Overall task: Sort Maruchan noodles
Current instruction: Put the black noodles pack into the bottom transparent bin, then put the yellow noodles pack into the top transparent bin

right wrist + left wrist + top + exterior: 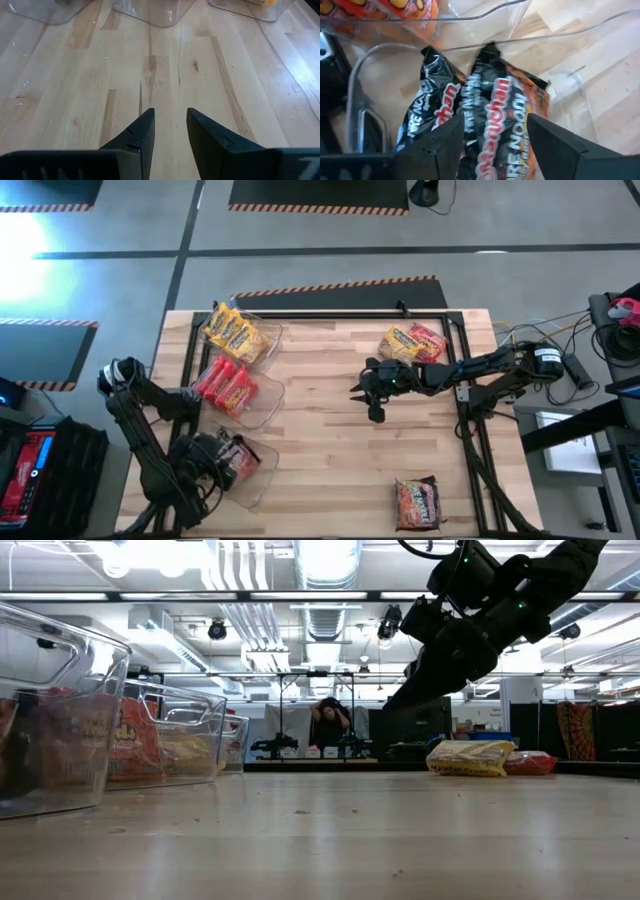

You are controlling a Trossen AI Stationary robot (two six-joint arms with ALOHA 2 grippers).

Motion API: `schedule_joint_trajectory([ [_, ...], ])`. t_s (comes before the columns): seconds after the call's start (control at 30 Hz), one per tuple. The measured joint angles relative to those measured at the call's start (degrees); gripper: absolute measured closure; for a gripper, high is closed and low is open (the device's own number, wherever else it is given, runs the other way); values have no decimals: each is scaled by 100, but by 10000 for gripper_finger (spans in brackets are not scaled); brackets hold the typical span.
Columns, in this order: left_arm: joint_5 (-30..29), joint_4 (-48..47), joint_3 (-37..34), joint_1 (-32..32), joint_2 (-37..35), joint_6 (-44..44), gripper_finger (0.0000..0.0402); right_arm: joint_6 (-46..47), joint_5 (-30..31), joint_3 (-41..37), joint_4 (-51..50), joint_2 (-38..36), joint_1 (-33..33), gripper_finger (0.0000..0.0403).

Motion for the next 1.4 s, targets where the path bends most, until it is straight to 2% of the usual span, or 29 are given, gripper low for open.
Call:
schedule_joint_trajectory([
  [0.23,-9,-222,153,2,-2,105,176,0,2,3,0,0,0,300],
  [0.43,-1056,-121,207,77,-5,343,175,0,1,3,0,0,0,300],
  [0.53,-1454,221,127,318,-7,875,175,0,1,3,0,0,0,300],
  [0.63,-1644,630,110,773,-7,1789,175,0,2,3,0,0,0,300],
  [0.97,-1781,3046,102,2565,-7,6508,175,0,1,3,0,0,0,300],
  [1.1,-1822,4446,-53,2863,-7,7957,175,0,0,3,0,0,0,300],
  [1.23,-1972,6315,-438,2933,-7,9170,175,0,1,3,0,1,2,300],
  [1.4,-2053,8520,-1121,2979,-7,10255,175,0,2,3,0,2,1,300],
])
